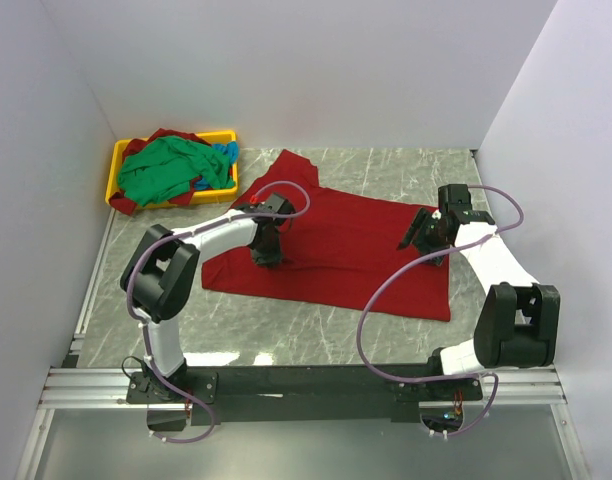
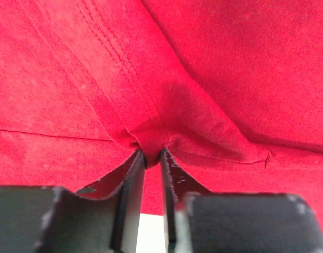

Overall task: Fold and stack the t-shirts
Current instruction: Fold the tshirt

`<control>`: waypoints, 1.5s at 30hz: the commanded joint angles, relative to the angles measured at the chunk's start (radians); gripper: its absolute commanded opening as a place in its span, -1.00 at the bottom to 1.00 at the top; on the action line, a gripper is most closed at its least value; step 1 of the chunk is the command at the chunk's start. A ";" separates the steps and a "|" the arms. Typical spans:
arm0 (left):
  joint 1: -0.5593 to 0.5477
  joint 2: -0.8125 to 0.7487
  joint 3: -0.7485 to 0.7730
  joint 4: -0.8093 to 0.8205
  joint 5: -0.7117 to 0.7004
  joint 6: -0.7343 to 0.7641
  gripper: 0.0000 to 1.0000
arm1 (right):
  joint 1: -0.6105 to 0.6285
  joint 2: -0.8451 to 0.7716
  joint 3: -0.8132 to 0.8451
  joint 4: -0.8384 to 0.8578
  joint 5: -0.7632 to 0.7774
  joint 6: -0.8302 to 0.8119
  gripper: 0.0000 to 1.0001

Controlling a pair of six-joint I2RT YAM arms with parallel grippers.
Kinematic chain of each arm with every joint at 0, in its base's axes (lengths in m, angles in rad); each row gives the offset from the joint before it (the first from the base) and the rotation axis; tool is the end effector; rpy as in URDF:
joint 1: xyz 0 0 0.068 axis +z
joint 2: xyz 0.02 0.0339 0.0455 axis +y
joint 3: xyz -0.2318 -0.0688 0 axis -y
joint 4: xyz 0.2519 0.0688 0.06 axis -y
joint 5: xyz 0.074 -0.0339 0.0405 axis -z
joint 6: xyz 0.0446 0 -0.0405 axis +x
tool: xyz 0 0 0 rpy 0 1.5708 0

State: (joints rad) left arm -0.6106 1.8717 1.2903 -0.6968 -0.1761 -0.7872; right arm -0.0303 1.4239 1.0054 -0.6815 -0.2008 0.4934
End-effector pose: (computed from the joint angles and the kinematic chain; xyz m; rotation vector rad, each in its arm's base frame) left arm 0.3045 -0.2035 0.1338 -0.2837 2.7903 -0.0763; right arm 0.2941 0.0000 0.1904 0.6358 2.6244 0.4133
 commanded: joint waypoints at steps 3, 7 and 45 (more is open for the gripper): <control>-0.005 0.010 0.059 -0.004 -0.040 0.022 -0.79 | 0.004 -0.014 -0.010 0.011 0.003 -0.010 0.36; -0.006 0.035 0.099 -0.003 -0.033 0.058 -0.99 | 0.004 -0.017 -0.016 0.014 0.000 -0.006 0.36; -0.005 0.322 0.541 -0.041 0.036 0.255 -0.99 | 0.004 0.076 0.044 -0.004 0.032 0.005 0.35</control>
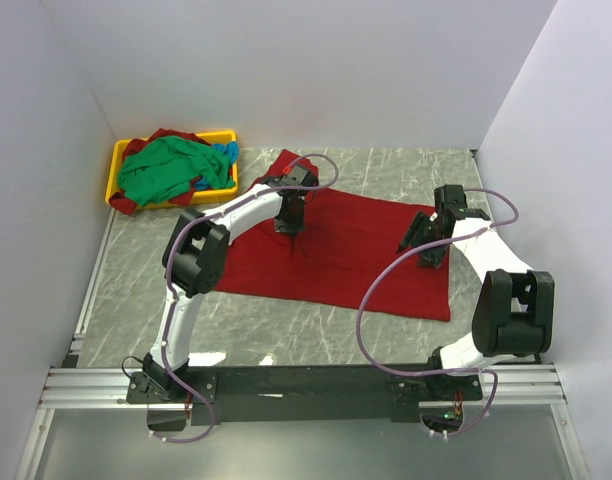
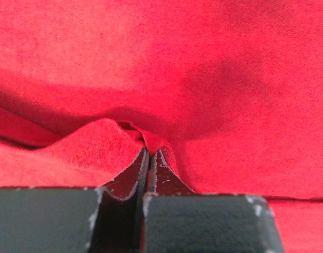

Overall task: Fold and stack the t-shirts
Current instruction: Fold the tshirt

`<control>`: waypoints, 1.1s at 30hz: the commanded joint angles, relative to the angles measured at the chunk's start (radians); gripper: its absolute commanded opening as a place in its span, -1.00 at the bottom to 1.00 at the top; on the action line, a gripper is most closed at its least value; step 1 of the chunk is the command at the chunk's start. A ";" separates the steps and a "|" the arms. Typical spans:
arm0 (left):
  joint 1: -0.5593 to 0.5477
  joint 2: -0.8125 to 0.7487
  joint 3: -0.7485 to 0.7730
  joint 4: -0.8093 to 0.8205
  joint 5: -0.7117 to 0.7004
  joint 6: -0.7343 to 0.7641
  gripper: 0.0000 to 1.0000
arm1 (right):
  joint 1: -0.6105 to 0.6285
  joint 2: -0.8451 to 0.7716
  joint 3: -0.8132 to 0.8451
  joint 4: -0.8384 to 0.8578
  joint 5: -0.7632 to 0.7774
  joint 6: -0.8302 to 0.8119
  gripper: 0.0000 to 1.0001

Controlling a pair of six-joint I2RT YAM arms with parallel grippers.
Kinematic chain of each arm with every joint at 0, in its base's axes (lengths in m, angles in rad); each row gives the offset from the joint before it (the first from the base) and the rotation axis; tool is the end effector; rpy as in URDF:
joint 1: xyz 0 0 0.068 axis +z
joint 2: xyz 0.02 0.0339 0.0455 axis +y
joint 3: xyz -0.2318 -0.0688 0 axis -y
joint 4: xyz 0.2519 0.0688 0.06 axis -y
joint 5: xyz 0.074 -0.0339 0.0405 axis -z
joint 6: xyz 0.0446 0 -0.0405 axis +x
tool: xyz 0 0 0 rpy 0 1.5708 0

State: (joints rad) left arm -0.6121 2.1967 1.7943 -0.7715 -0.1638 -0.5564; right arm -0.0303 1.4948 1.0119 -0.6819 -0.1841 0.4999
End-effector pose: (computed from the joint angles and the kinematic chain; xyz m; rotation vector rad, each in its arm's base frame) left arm 0.3780 -0.2565 0.1491 0.0309 2.7196 -0.1154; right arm 0.3000 -0.0009 0.1725 0.6737 2.6818 0.3806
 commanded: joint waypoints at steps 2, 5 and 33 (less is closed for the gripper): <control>-0.003 -0.003 0.040 0.032 0.029 0.026 -0.99 | 0.004 0.005 0.034 -0.004 0.017 -0.001 0.35; -0.005 -0.003 0.040 0.037 0.040 0.026 -0.99 | 0.004 0.005 0.033 -0.005 0.018 0.000 0.35; 0.002 -0.100 0.045 0.107 0.095 -0.063 -0.11 | 0.004 0.031 0.083 -0.033 0.058 -0.035 0.35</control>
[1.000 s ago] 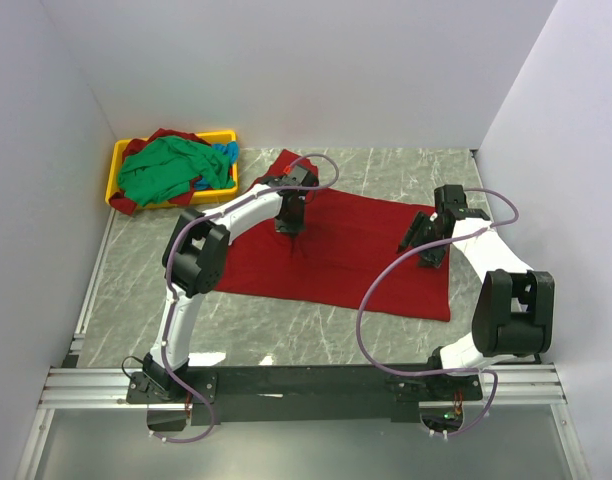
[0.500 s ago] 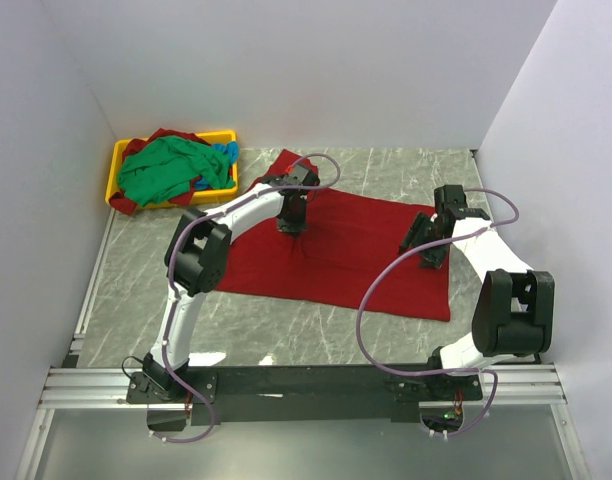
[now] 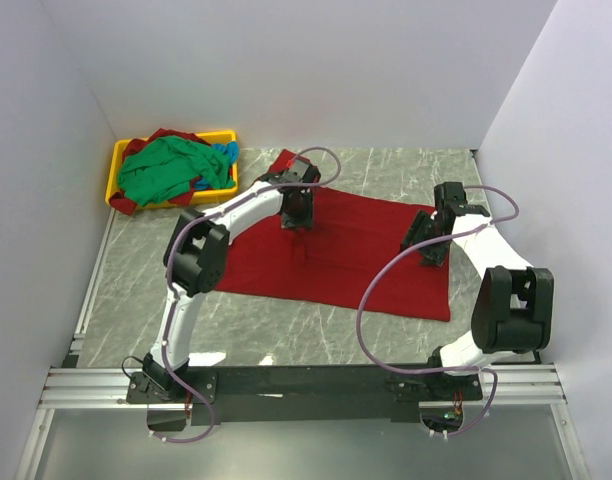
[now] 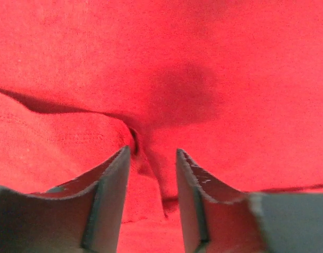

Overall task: Fold and stack the t-shirts
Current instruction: Fold the tshirt

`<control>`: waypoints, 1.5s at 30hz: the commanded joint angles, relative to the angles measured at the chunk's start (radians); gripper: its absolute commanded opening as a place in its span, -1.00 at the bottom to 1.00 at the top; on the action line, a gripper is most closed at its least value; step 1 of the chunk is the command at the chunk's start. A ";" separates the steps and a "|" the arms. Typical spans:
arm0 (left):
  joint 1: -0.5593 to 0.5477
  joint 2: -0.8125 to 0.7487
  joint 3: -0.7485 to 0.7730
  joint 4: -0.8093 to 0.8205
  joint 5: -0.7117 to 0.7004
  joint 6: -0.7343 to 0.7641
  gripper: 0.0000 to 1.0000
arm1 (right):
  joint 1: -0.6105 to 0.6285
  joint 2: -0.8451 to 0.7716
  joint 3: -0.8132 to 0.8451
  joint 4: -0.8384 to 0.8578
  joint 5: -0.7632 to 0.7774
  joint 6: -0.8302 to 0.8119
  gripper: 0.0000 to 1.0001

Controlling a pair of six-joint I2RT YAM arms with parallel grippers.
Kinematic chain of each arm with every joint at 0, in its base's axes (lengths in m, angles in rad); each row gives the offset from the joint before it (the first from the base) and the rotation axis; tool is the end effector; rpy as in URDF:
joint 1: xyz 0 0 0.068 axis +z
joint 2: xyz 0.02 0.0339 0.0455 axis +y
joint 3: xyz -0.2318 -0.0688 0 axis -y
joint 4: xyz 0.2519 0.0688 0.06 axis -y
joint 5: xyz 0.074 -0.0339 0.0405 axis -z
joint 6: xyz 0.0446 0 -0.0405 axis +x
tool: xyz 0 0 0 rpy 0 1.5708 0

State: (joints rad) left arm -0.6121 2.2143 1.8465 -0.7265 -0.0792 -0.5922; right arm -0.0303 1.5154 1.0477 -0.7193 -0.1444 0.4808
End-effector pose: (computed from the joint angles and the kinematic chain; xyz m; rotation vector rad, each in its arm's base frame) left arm 0.3867 -0.2672 0.1591 0.0009 2.6911 -0.2823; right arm 0.3034 -0.0028 0.1754 0.6655 2.7020 0.3169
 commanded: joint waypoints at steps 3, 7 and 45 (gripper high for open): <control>0.018 -0.189 -0.061 0.123 0.047 -0.047 0.07 | 0.006 0.017 0.067 0.008 0.017 -0.016 0.34; 0.064 -0.272 -0.148 0.229 0.093 -0.080 0.22 | 0.016 0.025 0.093 0.014 0.026 -0.022 0.34; 0.212 -0.392 -0.842 0.380 0.134 -0.142 0.27 | 0.003 0.315 0.023 -0.008 0.026 -0.028 0.19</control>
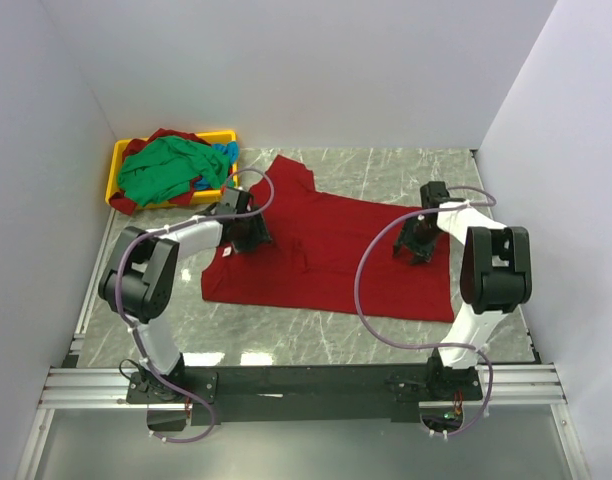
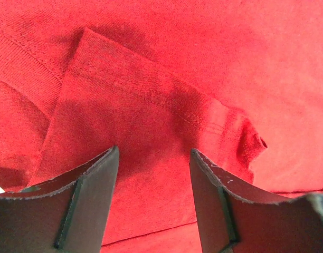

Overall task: Fold and stack the t-shirts
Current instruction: Fold the tshirt

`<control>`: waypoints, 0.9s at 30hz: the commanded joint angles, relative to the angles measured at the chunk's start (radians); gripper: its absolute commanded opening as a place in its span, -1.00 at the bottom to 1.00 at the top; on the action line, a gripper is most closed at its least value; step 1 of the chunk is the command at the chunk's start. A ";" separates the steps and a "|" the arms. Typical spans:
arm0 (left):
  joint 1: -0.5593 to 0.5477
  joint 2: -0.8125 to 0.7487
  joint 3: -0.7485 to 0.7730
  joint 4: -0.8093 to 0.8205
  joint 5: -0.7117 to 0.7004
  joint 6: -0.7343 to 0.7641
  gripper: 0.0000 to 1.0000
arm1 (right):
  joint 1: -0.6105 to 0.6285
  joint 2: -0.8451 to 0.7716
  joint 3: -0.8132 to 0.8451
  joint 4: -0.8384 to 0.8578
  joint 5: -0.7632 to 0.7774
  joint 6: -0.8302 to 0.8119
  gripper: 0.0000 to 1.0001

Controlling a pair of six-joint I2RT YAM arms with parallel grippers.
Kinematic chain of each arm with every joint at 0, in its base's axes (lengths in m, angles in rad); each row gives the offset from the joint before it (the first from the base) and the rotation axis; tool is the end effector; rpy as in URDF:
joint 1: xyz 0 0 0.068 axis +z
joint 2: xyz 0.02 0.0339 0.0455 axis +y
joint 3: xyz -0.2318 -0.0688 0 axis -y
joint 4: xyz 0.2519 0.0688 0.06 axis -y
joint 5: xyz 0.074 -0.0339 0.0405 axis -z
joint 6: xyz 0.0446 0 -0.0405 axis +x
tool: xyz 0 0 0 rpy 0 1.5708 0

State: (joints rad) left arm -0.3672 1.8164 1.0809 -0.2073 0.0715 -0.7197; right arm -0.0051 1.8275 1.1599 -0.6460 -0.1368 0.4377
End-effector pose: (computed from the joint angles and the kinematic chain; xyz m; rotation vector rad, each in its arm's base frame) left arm 0.3470 -0.1369 0.1179 -0.4249 2.5576 -0.5147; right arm 0.3439 0.0043 0.1146 0.6133 2.8419 0.2752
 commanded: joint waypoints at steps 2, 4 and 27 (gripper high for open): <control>-0.065 -0.008 -0.099 -0.145 -0.016 -0.030 0.27 | -0.030 -0.017 -0.115 -0.081 0.010 0.025 0.20; -0.093 -0.031 -0.114 -0.170 -0.036 -0.044 0.27 | -0.035 -0.039 -0.147 -0.086 0.008 0.030 0.20; -0.226 -0.200 0.003 -0.419 -0.226 -0.070 0.66 | -0.036 -0.244 0.040 -0.204 0.066 -0.013 0.27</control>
State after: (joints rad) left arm -0.5941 1.6123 0.9890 -0.5694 -0.1024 -0.8326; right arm -0.0456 1.6577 1.1240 -0.8310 -0.0956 0.4503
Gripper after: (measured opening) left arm 0.811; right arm 0.632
